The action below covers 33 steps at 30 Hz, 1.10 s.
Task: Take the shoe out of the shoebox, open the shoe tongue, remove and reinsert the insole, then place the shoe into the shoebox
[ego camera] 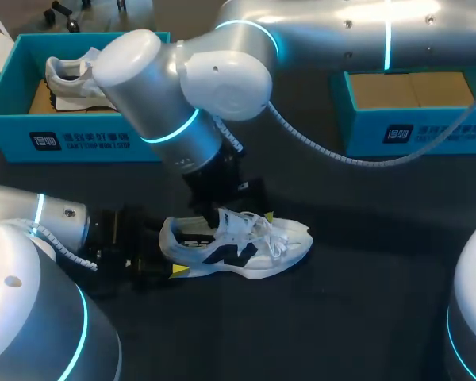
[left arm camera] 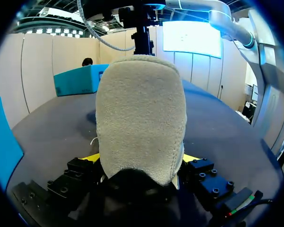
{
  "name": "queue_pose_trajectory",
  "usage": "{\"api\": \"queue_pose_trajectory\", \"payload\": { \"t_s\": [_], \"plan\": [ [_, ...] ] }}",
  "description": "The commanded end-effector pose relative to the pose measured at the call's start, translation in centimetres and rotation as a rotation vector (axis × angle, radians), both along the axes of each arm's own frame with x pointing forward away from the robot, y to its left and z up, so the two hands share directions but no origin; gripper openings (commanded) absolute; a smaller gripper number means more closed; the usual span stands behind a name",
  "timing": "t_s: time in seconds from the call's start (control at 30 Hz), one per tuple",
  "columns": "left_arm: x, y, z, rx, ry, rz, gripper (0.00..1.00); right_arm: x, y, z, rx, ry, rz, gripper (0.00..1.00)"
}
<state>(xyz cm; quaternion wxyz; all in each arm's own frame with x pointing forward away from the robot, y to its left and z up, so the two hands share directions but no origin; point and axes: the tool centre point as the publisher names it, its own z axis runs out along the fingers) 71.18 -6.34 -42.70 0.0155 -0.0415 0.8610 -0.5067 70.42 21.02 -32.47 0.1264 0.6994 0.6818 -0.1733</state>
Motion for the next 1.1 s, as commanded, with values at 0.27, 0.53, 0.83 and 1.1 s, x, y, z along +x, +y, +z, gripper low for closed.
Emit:
{"api": "queue_pose_trajectory", "payload": {
  "t_s": [0.27, 0.53, 0.83, 1.1],
  "plan": [
    [0.4, -0.4, -0.5, 0.005, 0.002, -0.002, 0.0, -1.2, -1.7, 1.2, -0.007, -0.076, -0.121, 0.33],
    [0.4, -0.4, -0.5, 0.005, 0.002, -0.002, 0.0, -1.7, -2.7, 1.2, -0.004, -0.071, -0.153, 0.27],
    [0.4, -0.4, -0.5, 0.005, 0.002, -0.002, 0.0, -1.8, -3.9, 0.7, -0.006, -0.066, -0.194, 0.04],
    [0.4, -0.4, -0.5, 0.005, 0.002, -0.002, 0.0, -1.8, -5.1, -0.7, -0.011, -0.048, -0.233, 0.0]
  ]
}}
